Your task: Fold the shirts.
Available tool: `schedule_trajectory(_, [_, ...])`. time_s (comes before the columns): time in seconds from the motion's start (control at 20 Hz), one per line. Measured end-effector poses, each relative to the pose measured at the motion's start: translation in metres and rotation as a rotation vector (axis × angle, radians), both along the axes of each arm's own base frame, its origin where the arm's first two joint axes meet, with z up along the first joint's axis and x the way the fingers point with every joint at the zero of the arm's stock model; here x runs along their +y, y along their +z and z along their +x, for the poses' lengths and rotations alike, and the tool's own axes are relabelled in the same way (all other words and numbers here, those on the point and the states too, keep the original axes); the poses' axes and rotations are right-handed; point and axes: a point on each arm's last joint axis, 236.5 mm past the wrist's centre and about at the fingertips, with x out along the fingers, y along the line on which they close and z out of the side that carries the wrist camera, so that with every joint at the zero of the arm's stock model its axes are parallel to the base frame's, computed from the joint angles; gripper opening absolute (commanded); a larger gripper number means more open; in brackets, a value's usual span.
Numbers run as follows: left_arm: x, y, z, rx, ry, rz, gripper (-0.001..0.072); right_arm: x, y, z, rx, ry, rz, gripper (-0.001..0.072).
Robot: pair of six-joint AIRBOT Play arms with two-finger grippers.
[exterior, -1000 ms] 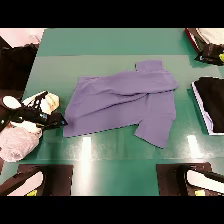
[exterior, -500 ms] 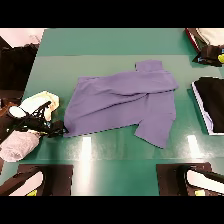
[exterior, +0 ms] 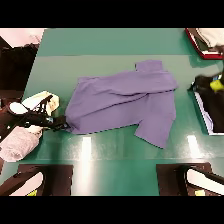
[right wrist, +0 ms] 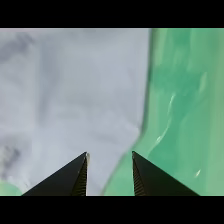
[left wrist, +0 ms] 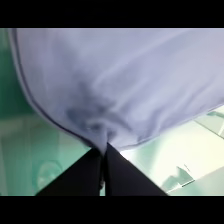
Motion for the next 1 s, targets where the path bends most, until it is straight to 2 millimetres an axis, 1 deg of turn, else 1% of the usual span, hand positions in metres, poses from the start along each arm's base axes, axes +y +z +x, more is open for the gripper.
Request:
schedule_trajectory(0.05, [0.0,0.007,0.006,-0.019,-0.004,-0.001,0.0024,-0.002,-0.019,-0.011,0.04,-0.017,0.034,0.0356])
schedule_trajectory(0.15, [-0.001,0.02,0.016,-0.051,-0.011,-0.002,0.0024,0.001,-0.055,-0.029,0.107,-0.058,0.142,0.037])
schedule_trajectory(0.2, [-0.001,0.026,0.019,-0.062,-0.017,-0.004,0.0024,0.004,-0.069,-0.035,0.128,-0.077,0.195,0.037])
schedule_trajectory(0.3, [-0.003,0.034,0.022,-0.073,-0.025,-0.012,0.0024,0.009,-0.091,-0.04,0.15,-0.118,0.295,0.037])
schedule_trajectory(0.4, [-0.004,0.04,0.023,-0.073,-0.03,-0.02,0.0024,0.012,-0.108,-0.041,0.166,-0.155,0.359,0.037])
schedule_trajectory(0.5, [-0.005,0.043,0.024,-0.072,-0.031,-0.025,0.0024,0.015,-0.12,-0.04,0.177,-0.178,0.397,0.037])
schedule_trajectory(0.65, [-0.006,0.044,0.024,-0.068,-0.023,-0.029,0.0024,0.02,-0.132,-0.035,0.182,-0.193,0.421,0.0364])
schedule_trajectory(0.7, [-0.006,0.045,0.024,-0.068,-0.021,-0.03,0.0024,0.023,-0.134,-0.033,0.178,-0.194,0.426,0.0299])
schedule_trajectory(0.8, [-0.006,0.045,0.024,-0.065,-0.018,-0.032,0.0024,0.024,-0.139,-0.026,0.155,-0.192,0.402,0.0051])
schedule_trajectory(0.85, [-0.006,0.045,0.024,-0.065,-0.018,-0.032,0.0023,0.023,-0.142,-0.022,0.139,-0.188,0.382,0.0016])
schedule_trajectory(0.95, [-0.006,0.047,0.026,-0.067,-0.015,-0.033,0.0022,0.022,-0.138,-0.015,0.095,-0.174,0.345,0.0014])
schedule_trajectory(1.0, [-0.006,0.051,0.029,-0.08,-0.015,-0.031,0.0023,0.02,-0.131,-0.008,0.057,-0.169,0.325,0.0014])
